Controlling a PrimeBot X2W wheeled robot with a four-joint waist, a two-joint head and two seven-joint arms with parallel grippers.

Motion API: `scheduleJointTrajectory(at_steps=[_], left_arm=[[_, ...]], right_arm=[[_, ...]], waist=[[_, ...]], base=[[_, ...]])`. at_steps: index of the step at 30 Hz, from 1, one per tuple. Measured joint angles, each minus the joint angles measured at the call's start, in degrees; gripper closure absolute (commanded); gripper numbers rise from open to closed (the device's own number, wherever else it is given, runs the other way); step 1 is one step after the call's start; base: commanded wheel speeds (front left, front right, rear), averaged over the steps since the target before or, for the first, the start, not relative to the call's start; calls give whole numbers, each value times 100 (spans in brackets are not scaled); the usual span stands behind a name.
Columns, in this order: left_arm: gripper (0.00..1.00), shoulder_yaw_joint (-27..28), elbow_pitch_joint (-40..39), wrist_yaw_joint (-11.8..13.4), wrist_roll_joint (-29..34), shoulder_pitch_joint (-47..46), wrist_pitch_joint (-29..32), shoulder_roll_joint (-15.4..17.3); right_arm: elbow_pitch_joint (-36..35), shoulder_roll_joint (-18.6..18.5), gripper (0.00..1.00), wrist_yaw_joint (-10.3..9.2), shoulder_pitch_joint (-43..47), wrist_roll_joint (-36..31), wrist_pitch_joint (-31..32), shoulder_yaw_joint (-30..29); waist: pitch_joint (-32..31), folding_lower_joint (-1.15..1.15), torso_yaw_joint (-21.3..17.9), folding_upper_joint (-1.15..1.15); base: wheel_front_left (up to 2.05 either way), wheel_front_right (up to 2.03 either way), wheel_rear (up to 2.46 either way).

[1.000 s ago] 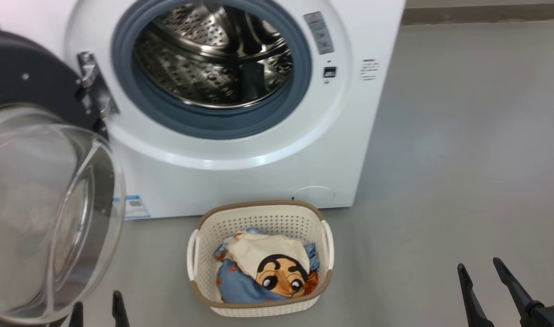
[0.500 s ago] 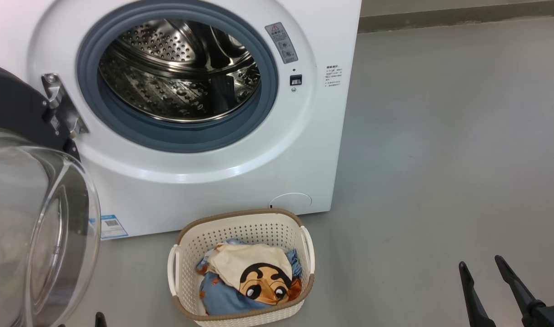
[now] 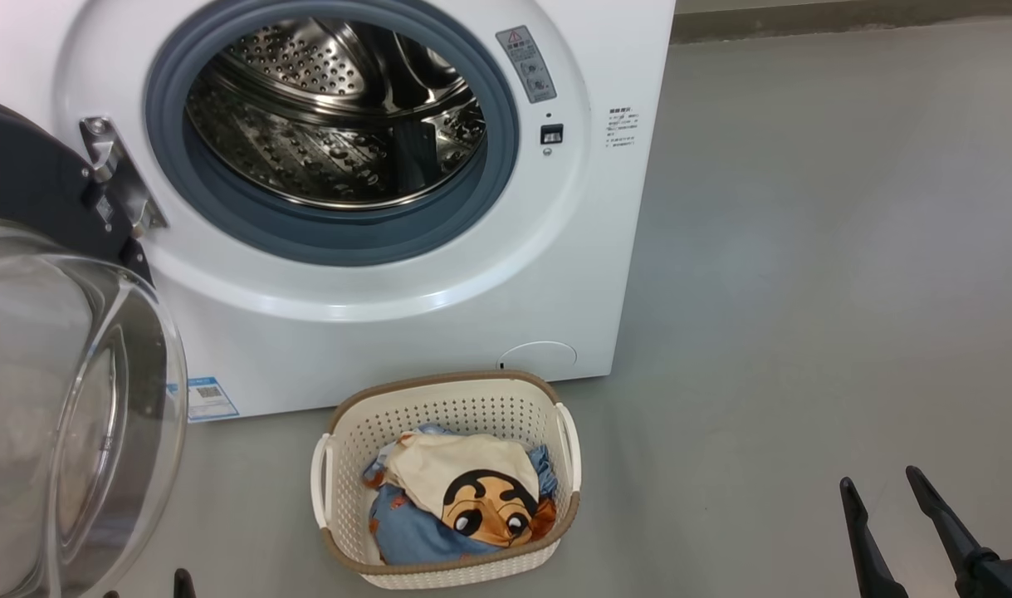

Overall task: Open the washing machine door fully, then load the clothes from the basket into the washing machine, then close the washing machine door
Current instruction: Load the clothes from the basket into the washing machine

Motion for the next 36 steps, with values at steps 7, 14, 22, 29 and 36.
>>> scheduleJointTrajectory(at_steps=[7,14,22,29,36], left_arm=[[0,-49,-1,51,147,0,0,0],[0,-170,44,140,169,1,0,1],[0,-190,42,194,194,2,0,1],[0,-247,-1,244,237,-7,0,2],[0,-346,-49,246,237,-15,0,2]], right_arm=[[0,1,0,0,-3,5,0,0],[1,0,0,0,-3,15,0,-2],[1,-1,0,0,-4,42,0,-13],[1,-1,0,0,-20,42,0,-19],[1,-4,0,0,-20,56,0,-21]], waist=[[43,0,7,0],[82,0,-7,0],[131,0,-5,0],[161,0,5,0],[209,0,18,0]], base=[[0,0,0],[30,-30,0],[128,-128,0],[86,-86,0],[8,-8,0]])
